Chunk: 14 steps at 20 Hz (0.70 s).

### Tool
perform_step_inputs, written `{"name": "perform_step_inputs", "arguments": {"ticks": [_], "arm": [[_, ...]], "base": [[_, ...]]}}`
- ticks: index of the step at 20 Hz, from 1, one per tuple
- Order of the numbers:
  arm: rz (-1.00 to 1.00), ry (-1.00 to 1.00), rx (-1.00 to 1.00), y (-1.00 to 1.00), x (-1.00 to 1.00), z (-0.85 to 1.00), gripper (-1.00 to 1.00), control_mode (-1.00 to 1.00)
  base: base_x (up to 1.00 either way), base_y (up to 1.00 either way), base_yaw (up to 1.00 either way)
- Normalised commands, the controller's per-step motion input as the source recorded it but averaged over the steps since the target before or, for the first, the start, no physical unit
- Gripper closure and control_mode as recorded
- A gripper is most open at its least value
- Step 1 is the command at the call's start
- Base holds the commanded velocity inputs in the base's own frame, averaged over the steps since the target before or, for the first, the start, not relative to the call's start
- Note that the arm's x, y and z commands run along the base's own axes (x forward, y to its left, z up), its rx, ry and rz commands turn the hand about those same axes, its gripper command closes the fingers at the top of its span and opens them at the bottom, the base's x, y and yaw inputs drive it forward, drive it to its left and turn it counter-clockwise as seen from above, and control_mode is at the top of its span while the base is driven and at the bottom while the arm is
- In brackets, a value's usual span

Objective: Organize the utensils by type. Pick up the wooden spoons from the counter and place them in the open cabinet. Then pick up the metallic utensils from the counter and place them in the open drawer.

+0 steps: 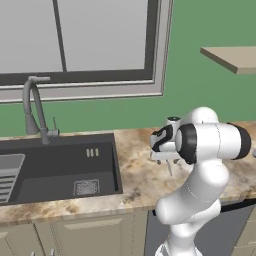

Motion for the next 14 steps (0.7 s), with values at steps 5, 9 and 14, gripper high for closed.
{"name": "perform_step_inputs", "arguments": {"ticks": [5, 9, 14], "arm": [[0.0, -0.01, 0.0, 0.0, 0.0, -0.47, 1.0, -1.0], [0.0, 0.0, 0.0, 0.0, -0.05, -0.62, 1.0, -1.0], [0.0, 0.0, 0.0, 0.0, -0.18, -0.53, 1.0, -1.0]], "base": [[0.0, 0.0, 0.0], [0.0, 0.0, 0.0], [0.0, 0.0, 0.0]]}}
